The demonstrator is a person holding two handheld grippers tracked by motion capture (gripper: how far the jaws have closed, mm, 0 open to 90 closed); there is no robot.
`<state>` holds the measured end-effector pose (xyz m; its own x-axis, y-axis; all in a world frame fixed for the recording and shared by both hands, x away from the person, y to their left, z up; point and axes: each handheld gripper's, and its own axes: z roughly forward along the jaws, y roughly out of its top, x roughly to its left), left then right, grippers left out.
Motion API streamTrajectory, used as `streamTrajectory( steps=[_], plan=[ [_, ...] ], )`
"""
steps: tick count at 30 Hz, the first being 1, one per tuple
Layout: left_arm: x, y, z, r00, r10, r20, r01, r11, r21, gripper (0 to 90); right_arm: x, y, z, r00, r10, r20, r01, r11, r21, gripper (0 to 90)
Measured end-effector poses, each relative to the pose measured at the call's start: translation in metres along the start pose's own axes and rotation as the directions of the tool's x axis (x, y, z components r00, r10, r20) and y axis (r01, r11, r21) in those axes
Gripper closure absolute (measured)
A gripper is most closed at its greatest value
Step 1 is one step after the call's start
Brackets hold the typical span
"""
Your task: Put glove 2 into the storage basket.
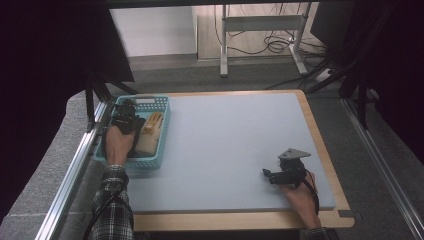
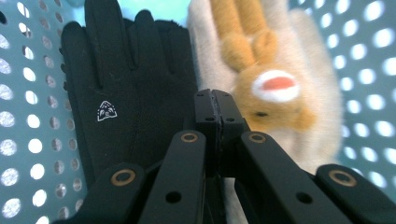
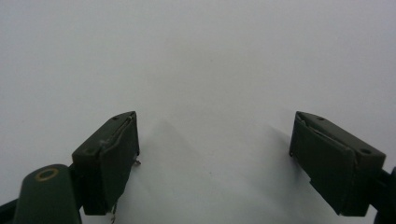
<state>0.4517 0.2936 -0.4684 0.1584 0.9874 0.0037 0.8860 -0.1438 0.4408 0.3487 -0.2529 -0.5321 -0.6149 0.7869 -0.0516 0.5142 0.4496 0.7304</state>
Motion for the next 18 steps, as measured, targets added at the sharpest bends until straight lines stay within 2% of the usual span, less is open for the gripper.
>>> streamTrajectory(
  steps=[6, 13, 18],
  plan=[
    [-0.002, 0.001, 0.011, 1.0, 0.003, -0.006, -0.003, 1.0, 0.009, 89.9, 0.0, 0.0, 0.0, 1.0, 0.0, 0.0, 0.0, 1.0, -0.001, 15.4],
    [-0.007, 0.006, 0.019, 0.9999, 0.0, 0.014, 0.0, 0.9998, 0.02, 89.5, 0.0, 0.0, 0.0, 1.0, -0.001, 0.0, 0.001, 1.0, -0.001, 15.4],
    [-0.009, 0.009, 0.023, 0.9989, -0.01, 0.045, 0.009, 0.9998, 0.018, 89.6, 0.0, 0.0, 0.0, 1.0, 0.0, 0.0, 0.0, 1.0, -0.001, 15.5]
  ],
)
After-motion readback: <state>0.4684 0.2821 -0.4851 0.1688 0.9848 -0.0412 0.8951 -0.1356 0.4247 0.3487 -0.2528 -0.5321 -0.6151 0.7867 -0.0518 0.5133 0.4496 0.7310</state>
